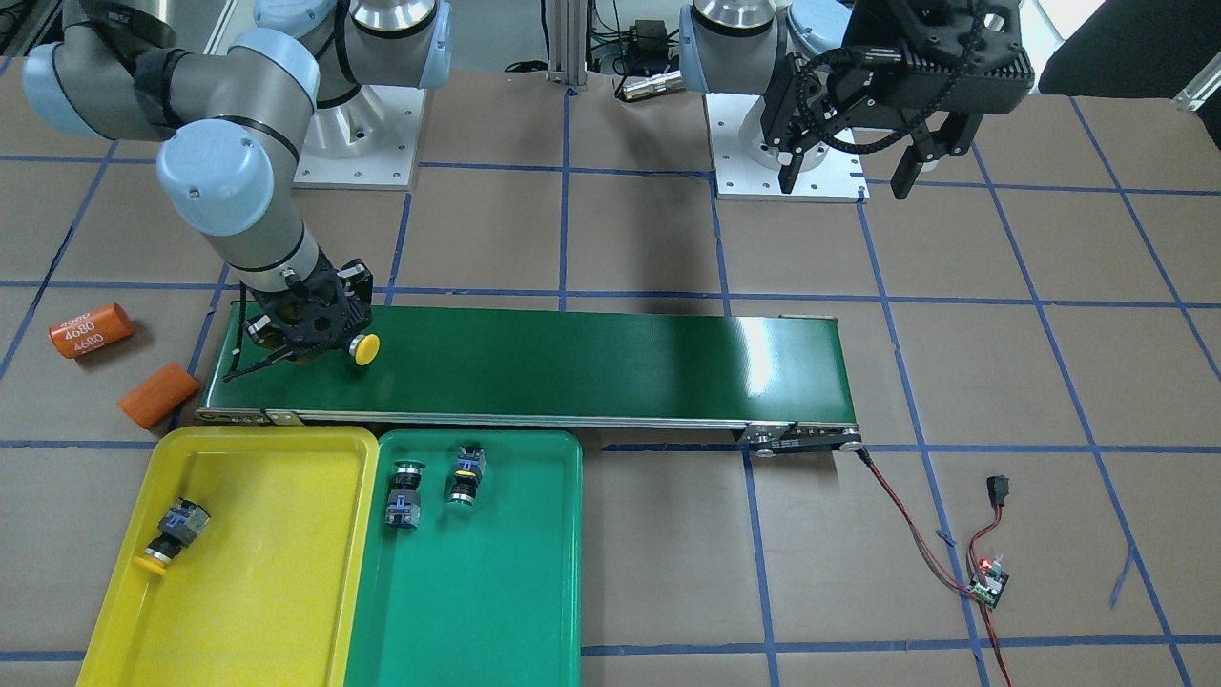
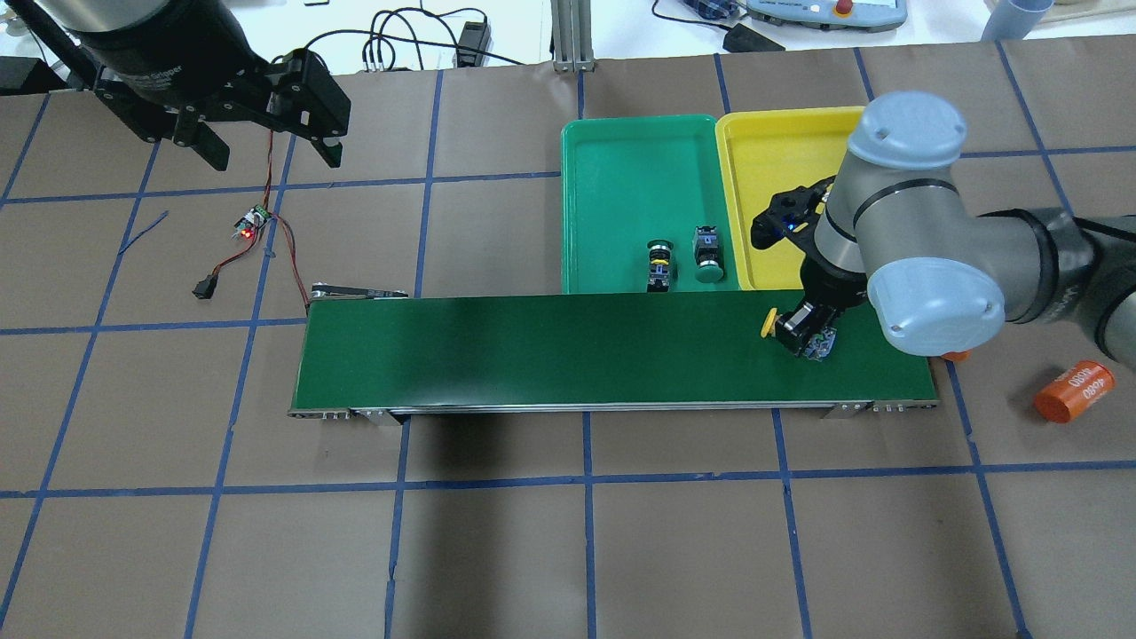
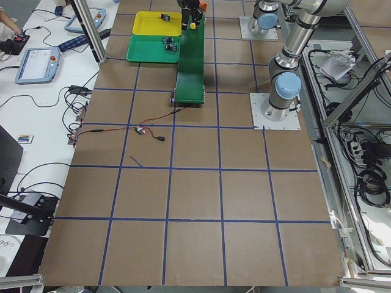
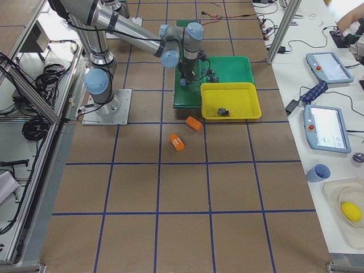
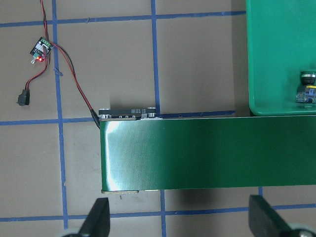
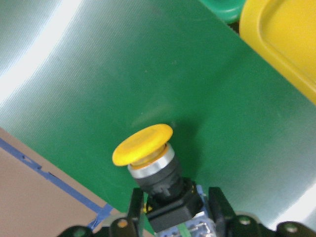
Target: Sort buttons by color to trays
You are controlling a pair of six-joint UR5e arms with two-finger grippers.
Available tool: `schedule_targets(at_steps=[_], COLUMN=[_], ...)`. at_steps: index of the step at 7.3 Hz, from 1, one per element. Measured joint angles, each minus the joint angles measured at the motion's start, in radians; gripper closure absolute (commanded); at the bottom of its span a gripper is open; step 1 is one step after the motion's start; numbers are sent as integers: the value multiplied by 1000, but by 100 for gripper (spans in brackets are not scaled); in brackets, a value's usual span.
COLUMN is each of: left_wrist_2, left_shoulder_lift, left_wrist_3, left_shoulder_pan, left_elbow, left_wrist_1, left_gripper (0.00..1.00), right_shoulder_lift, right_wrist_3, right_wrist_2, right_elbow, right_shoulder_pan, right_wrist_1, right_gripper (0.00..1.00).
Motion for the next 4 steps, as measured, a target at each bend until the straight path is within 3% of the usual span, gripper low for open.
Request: schedule_targets(at_steps=[2,4], left_wrist_2=[0,0], left_shoulder_lift=[0,0], left_wrist_3=[0,0], left_shoulder_pan=[1,1], left_elbow=[1,2], left_wrist_1=[0,0], left_gripper=[0,0], right_shoulder_lift=[33,167], right_wrist_3=[162,398], right_wrist_2=[34,44], right_elbow=[-103,-211], right_shoulder_pan=[-36,-43], right_wrist_1=[-25,-132], right_gripper=[100,100])
